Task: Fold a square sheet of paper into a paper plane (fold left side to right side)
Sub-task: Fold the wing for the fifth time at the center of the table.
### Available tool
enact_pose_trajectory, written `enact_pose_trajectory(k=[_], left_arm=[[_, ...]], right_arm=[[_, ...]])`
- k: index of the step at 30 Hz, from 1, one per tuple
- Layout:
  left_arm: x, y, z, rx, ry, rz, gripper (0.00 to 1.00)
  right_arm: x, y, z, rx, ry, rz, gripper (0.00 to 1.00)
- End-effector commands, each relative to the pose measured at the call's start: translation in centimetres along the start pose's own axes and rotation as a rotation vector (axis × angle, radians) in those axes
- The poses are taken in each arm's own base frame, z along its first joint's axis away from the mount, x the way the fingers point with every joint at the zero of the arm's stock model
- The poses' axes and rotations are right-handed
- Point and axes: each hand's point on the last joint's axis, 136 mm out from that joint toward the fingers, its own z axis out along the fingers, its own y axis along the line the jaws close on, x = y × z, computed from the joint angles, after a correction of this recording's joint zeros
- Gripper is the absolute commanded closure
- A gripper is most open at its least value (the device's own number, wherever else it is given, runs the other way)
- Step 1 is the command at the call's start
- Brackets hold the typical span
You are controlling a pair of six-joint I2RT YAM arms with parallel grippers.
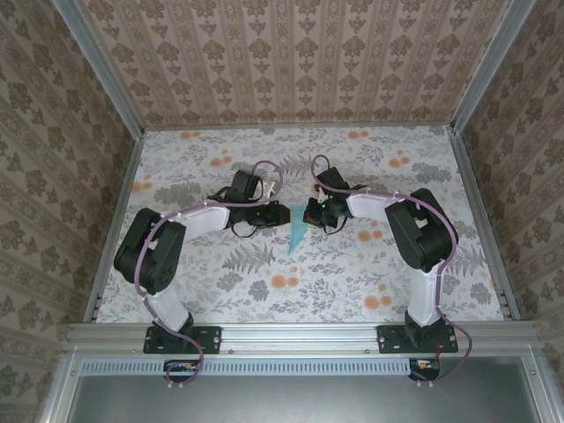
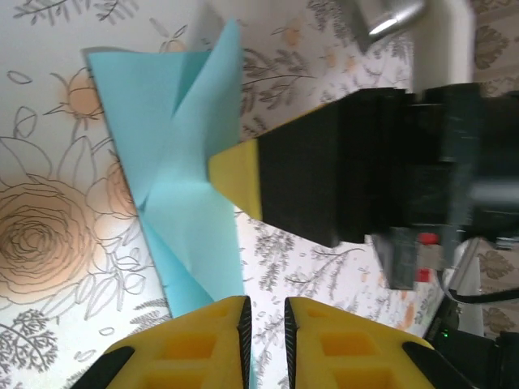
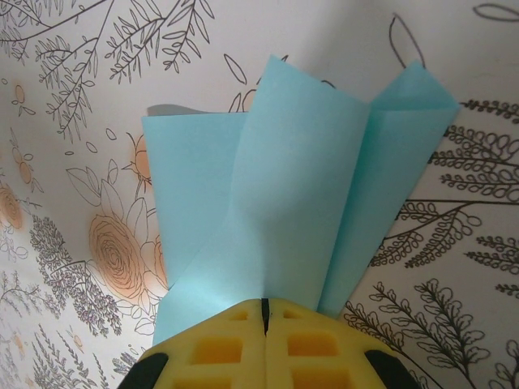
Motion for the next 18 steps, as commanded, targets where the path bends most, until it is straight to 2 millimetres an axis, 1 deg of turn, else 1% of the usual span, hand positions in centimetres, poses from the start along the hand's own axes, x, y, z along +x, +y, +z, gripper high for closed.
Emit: enact_pose_trajectory(k=[1, 5, 8, 11, 18], left_arm=[[2.1, -1.5, -0.4, 0.023, 0.068, -0.004, 0.8], [4.0, -3.2, 0.5, 0.071, 0.132, -0.024, 0.8], [5.0, -3.6, 1.5, 0.075, 0.17, -0.027, 0.8], [5.4, -2.8, 2.4, 0.053, 0.188, -0.036, 0.8], [5.8, -1.0, 3.4, -0.004, 0.204, -0.048, 0.8]], right_arm=[[2.9, -4.7, 1.3, 0.152, 0.08, 0.046, 1.0], [2.9, -4.7, 1.3, 0.152, 0.08, 0.047, 1.0], [2.9, -4.7, 1.2, 0.152, 0.08, 0.047, 1.0], [2.9, -4.6, 1.2, 0.152, 0.079, 0.045, 1.0], [2.8, -4.6, 0.9, 0.155, 0.077, 0.04, 1.0]])
